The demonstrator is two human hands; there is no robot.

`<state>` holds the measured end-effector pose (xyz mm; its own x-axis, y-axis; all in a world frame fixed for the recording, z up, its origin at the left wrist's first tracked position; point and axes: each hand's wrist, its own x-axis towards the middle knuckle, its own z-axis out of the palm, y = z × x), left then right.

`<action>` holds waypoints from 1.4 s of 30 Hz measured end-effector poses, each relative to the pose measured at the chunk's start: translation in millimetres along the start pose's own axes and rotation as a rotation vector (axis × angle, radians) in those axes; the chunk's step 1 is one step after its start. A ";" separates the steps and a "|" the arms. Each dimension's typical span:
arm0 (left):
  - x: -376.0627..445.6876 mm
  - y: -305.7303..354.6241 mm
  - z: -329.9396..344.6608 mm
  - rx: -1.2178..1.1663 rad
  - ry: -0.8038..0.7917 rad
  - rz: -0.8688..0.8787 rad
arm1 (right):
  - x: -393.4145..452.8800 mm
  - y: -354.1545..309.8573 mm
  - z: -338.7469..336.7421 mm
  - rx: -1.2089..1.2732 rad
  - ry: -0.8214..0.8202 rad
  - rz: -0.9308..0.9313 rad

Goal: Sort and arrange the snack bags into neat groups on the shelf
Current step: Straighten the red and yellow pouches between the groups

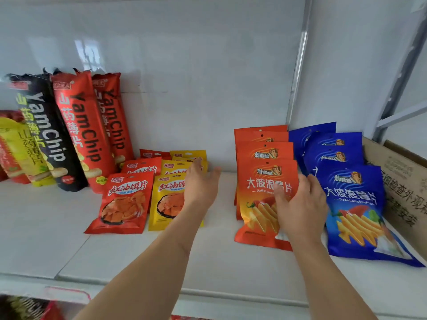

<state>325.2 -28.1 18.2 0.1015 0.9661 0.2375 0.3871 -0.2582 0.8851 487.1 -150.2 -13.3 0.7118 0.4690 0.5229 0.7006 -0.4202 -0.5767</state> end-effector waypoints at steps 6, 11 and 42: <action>11.2 -46.2 -68.7 0.252 0.083 -0.158 | -44.0 -56.6 7.0 0.223 0.061 -0.351; 16.2 -64.9 -75.7 0.274 -0.031 -0.184 | -82.1 -115.7 51.5 0.319 -0.443 -0.247; 98.4 -75.5 -66.6 -0.097 -0.321 -0.296 | -77.4 -142.3 106.0 -0.047 -0.560 0.009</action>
<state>244.9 86.4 1.3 0.2840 0.9463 -0.1547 0.3563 0.0457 0.9332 327.0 -44.3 -38.3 0.5908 0.8009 0.0975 0.7053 -0.4540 -0.5445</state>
